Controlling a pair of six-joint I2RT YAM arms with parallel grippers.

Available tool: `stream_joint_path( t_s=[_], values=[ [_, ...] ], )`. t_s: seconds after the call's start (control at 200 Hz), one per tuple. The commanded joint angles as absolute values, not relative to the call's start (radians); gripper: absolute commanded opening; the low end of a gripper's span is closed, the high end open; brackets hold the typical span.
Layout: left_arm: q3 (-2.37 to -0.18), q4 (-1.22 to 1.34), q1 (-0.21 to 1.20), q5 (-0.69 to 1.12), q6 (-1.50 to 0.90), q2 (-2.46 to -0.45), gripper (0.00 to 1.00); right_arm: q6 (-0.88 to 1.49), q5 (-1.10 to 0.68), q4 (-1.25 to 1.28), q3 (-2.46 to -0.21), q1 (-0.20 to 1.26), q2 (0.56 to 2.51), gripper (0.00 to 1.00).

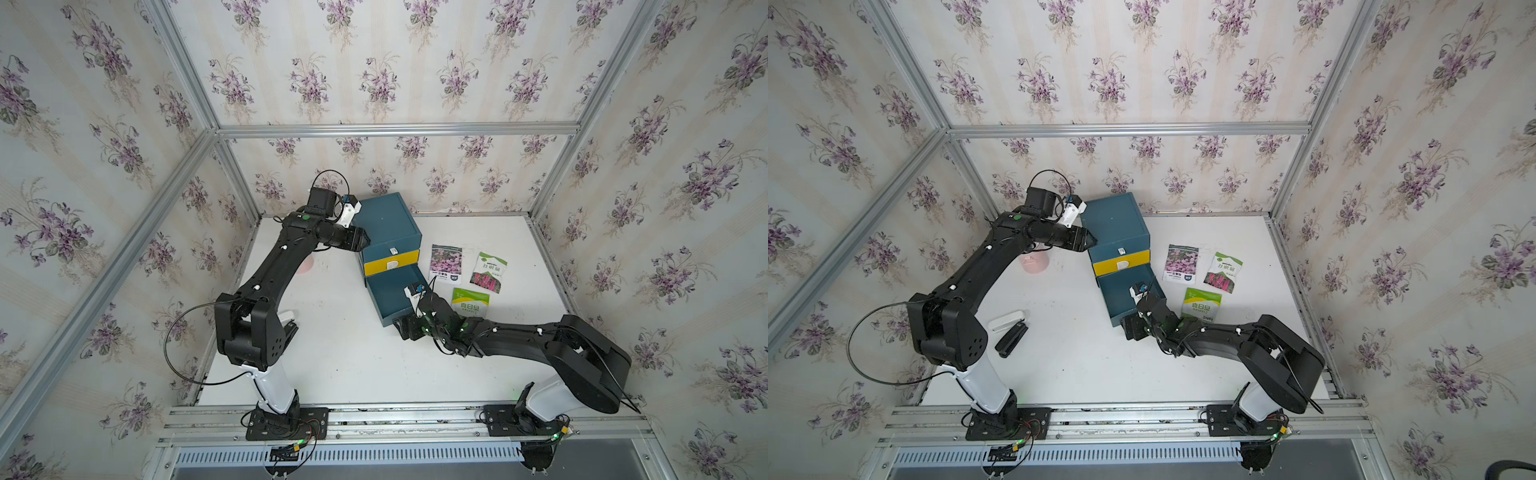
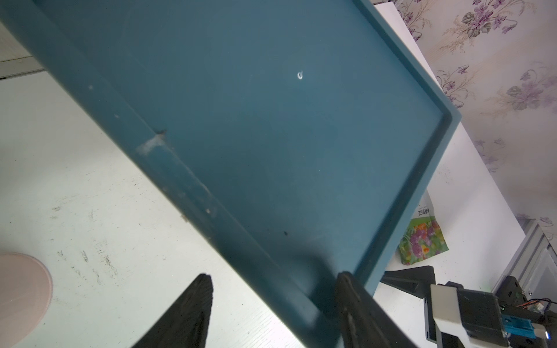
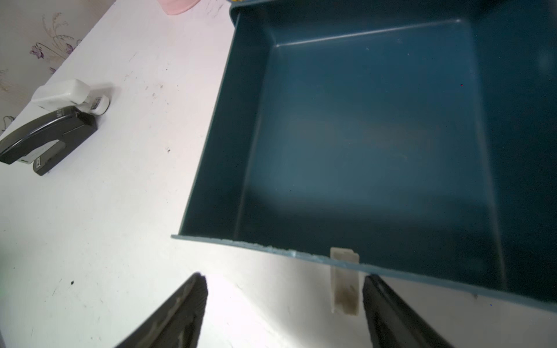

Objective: Take the seed bags out of the drawer
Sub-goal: Close the drawer in the storage box.

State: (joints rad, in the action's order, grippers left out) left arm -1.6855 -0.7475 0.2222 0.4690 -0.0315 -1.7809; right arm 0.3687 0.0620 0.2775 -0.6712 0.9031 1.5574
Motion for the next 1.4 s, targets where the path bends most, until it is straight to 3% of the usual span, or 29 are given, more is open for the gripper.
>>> stream_joint_path(
  t_s=[0.0, 1.394],
  values=[
    [-1.674, -0.864, 0.221, 0.396, 0.007, -1.786, 0.68, 0.351, 0.093, 0.336, -0.7, 0.903, 1.583, 0.84],
    [-1.678, -0.867, 0.22, 0.404, 0.007, -1.786, 0.68, 0.401, 0.171, 0.527, -1.031, 0.804, 1.955, 0.71]
  ],
)
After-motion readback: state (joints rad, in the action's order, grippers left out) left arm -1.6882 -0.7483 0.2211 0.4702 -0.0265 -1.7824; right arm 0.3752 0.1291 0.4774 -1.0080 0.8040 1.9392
